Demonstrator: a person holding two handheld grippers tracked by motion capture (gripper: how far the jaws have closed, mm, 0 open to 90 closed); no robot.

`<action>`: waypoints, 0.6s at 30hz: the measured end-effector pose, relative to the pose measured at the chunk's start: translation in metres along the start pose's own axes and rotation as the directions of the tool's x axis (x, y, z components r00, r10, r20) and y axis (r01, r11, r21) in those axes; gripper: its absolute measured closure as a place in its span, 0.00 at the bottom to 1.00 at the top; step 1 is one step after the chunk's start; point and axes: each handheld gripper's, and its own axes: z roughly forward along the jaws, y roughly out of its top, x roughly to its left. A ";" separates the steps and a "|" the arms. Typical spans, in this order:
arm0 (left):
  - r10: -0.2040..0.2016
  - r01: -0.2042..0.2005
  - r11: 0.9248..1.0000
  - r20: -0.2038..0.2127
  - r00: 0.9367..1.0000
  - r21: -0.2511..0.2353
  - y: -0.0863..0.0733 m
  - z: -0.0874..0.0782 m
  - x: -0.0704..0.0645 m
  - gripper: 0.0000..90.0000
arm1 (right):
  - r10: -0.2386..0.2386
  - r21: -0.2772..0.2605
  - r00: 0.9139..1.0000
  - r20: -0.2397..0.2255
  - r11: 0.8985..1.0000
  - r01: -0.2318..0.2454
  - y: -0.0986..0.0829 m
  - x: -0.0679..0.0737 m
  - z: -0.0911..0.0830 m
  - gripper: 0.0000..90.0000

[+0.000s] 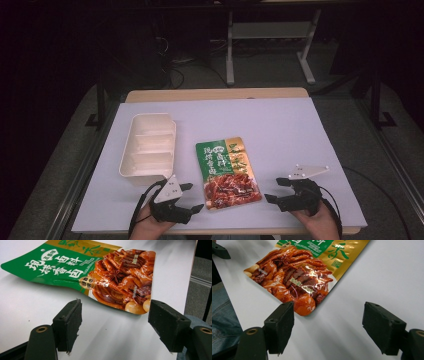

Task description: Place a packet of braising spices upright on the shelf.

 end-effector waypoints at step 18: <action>0.010 -0.010 1.000 0.006 1.000 0.001 0.002 0.002 -0.002 0.33 | -0.014 -0.016 1.000 0.006 1.000 0.014 0.002 0.000 -0.002 0.27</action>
